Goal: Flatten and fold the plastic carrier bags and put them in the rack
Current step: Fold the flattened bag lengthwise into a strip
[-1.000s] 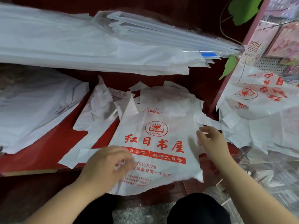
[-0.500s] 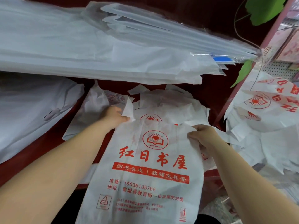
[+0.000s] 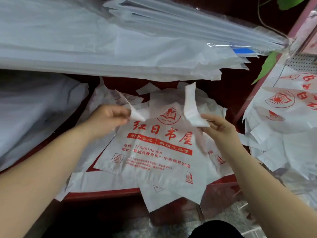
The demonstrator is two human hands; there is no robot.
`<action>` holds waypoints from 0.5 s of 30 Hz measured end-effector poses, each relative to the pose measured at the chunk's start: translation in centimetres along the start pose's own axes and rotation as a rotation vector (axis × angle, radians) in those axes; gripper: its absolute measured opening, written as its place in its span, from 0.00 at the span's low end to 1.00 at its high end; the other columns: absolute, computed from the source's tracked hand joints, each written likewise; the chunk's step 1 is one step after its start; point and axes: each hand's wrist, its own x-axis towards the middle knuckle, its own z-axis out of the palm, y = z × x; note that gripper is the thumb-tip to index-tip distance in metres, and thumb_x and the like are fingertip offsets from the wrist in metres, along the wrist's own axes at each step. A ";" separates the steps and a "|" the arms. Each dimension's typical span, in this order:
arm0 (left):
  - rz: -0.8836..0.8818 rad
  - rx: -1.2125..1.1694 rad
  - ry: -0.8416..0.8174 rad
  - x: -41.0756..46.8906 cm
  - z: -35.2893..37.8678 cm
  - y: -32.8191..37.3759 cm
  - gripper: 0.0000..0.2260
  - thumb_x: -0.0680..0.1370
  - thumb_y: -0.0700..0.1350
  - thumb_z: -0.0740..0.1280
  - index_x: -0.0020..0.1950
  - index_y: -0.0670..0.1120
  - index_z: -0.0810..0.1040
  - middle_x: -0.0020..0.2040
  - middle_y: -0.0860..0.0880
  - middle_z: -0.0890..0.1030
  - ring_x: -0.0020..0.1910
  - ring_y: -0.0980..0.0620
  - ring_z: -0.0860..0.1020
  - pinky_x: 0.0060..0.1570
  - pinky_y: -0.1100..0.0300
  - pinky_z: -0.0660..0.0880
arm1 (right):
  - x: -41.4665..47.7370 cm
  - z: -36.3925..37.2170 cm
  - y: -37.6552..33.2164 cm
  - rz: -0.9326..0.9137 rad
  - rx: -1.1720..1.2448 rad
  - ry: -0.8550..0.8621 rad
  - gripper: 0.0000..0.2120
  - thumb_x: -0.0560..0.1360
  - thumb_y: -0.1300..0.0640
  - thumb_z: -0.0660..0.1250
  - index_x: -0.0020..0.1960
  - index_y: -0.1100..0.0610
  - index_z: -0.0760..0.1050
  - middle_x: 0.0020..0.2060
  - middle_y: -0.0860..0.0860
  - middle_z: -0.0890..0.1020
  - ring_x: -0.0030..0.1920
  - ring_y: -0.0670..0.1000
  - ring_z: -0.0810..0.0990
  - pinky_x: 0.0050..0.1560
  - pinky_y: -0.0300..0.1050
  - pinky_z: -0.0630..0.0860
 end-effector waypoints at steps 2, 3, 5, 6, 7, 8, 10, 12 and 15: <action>-0.055 0.054 -0.079 -1.8 0.2 -1.0 0.17 0.72 0.25 0.62 0.44 0.46 0.80 0.33 0.61 0.79 0.35 0.63 0.74 0.37 0.78 0.69 | -1.1 -0.4 0.6 -0.001 -0.088 -0.046 0.17 0.72 0.76 0.60 0.49 0.55 0.75 0.39 0.40 0.81 0.35 0.36 0.78 0.38 0.26 0.73; -0.096 0.031 -0.106 -2.4 0.1 -1.6 0.19 0.72 0.25 0.62 0.38 0.48 0.81 0.33 0.60 0.80 0.36 0.61 0.75 0.38 0.77 0.70 | -1.6 -0.6 1.0 0.005 -0.138 -0.069 0.19 0.72 0.78 0.58 0.48 0.55 0.75 0.41 0.41 0.81 0.36 0.36 0.78 0.38 0.25 0.72; -0.177 -0.110 -0.124 -3.2 -0.1 -2.0 0.18 0.70 0.28 0.64 0.33 0.50 0.82 0.36 0.56 0.82 0.36 0.59 0.79 0.38 0.74 0.73 | -2.5 -0.8 1.5 -0.005 -0.236 -0.127 0.22 0.70 0.80 0.54 0.46 0.57 0.75 0.45 0.46 0.80 0.39 0.31 0.77 0.42 0.24 0.71; -0.195 -0.143 -0.116 -3.3 -0.1 -2.1 0.16 0.70 0.30 0.64 0.34 0.49 0.82 0.39 0.55 0.82 0.39 0.60 0.80 0.41 0.72 0.74 | -2.9 -0.8 1.6 -0.018 -0.275 -0.150 0.23 0.70 0.80 0.53 0.45 0.56 0.76 0.45 0.47 0.80 0.40 0.28 0.76 0.44 0.23 0.70; -0.209 -0.136 -0.096 -3.3 -0.1 -1.9 0.16 0.71 0.31 0.62 0.36 0.49 0.82 0.42 0.54 0.82 0.44 0.58 0.79 0.47 0.70 0.73 | -3.2 -0.9 1.7 -0.026 -0.306 -0.164 0.24 0.69 0.80 0.53 0.44 0.55 0.78 0.43 0.46 0.80 0.41 0.27 0.76 0.45 0.22 0.68; -0.219 -0.114 -0.059 -3.1 0.0 -2.1 0.16 0.73 0.31 0.60 0.38 0.48 0.82 0.44 0.53 0.81 0.48 0.55 0.78 0.51 0.66 0.73 | -3.5 -0.9 1.6 -0.025 -0.331 -0.176 0.25 0.69 0.79 0.53 0.43 0.54 0.79 0.41 0.43 0.80 0.42 0.27 0.75 0.46 0.21 0.68; -0.236 -0.084 0.020 -2.7 0.3 -2.2 0.16 0.75 0.32 0.59 0.40 0.48 0.81 0.45 0.52 0.81 0.51 0.50 0.78 0.55 0.59 0.73 | -4.1 -1.2 1.6 -0.024 -0.360 -0.193 0.26 0.70 0.77 0.54 0.41 0.49 0.79 0.41 0.39 0.79 0.42 0.28 0.75 0.45 0.22 0.69; -0.179 0.033 0.105 -2.0 0.5 -2.5 0.11 0.76 0.34 0.61 0.44 0.46 0.80 0.47 0.51 0.80 0.54 0.47 0.77 0.58 0.56 0.72 | -4.6 -1.5 1.6 -0.032 -0.349 -0.203 0.26 0.71 0.76 0.54 0.40 0.47 0.78 0.42 0.39 0.79 0.42 0.30 0.76 0.44 0.24 0.70; -0.062 0.413 0.140 -0.9 0.7 -2.2 0.12 0.77 0.41 0.64 0.59 0.46 0.76 0.59 0.48 0.74 0.53 0.47 0.75 0.52 0.60 0.68 | -5.0 -1.9 1.1 -0.005 -0.185 -0.180 0.22 0.71 0.77 0.55 0.44 0.53 0.78 0.45 0.44 0.80 0.42 0.37 0.79 0.42 0.25 0.71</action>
